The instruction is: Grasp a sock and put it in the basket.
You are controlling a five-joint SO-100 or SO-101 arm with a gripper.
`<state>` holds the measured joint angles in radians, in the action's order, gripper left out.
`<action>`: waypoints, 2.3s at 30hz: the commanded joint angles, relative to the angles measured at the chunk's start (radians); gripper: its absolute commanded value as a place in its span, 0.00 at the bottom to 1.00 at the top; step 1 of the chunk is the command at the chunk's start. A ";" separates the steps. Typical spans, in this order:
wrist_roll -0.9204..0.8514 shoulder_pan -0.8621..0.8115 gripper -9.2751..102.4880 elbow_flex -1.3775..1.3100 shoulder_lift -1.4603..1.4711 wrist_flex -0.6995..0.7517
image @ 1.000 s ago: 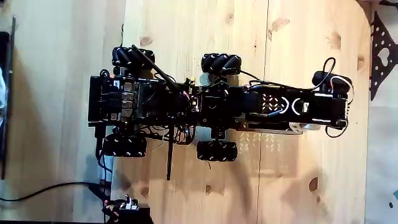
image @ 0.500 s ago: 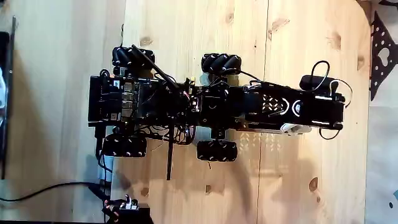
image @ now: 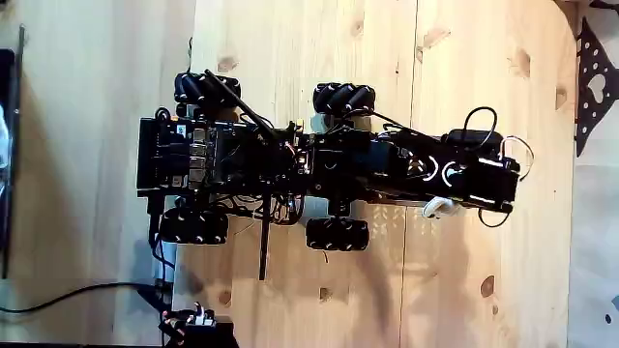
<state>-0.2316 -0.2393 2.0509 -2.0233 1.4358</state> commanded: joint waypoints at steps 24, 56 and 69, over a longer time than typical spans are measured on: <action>-0.402 0.066 0.38 0.284 -0.040 -0.094; -1.071 -0.023 0.43 0.348 -0.178 0.123; -1.246 -0.083 0.44 0.350 -0.190 0.118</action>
<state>-1.4956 -0.3543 2.3132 -2.1491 1.4097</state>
